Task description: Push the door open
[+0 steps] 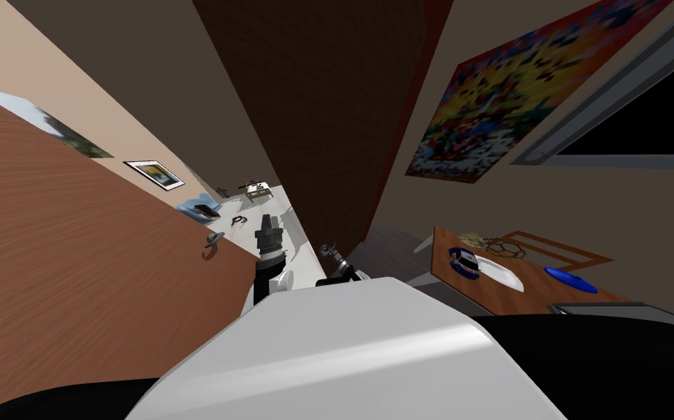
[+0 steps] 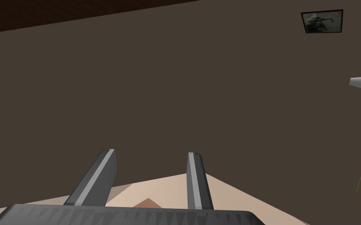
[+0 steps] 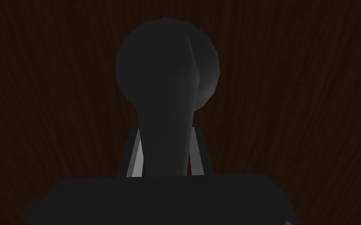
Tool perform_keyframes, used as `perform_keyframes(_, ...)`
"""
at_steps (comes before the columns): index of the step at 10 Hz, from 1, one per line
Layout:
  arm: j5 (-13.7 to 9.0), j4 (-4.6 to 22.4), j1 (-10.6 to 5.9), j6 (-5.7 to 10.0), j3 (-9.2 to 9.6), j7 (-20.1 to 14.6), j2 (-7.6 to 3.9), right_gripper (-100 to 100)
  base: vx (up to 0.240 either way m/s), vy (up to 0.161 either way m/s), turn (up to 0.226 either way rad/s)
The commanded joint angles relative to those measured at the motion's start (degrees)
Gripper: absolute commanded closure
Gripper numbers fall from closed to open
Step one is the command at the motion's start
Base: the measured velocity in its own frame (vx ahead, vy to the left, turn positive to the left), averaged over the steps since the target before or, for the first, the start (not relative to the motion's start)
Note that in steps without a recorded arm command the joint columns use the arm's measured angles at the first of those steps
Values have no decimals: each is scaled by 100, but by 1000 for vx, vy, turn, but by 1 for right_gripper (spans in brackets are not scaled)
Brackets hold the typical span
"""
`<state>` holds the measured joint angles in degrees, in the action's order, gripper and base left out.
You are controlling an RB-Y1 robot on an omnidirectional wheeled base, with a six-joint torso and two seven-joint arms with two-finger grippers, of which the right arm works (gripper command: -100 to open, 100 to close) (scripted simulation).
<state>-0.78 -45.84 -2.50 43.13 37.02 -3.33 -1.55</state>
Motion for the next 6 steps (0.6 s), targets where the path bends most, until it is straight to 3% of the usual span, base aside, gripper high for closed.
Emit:
perform_keyframes(1, -25, 19, -11, 5, -86, 19, -38, 100, 64, 90, -19)
perform_keyframes(6, -116, 89, -51, 23, -400, 88, -126, 100, 124, 186, -45)
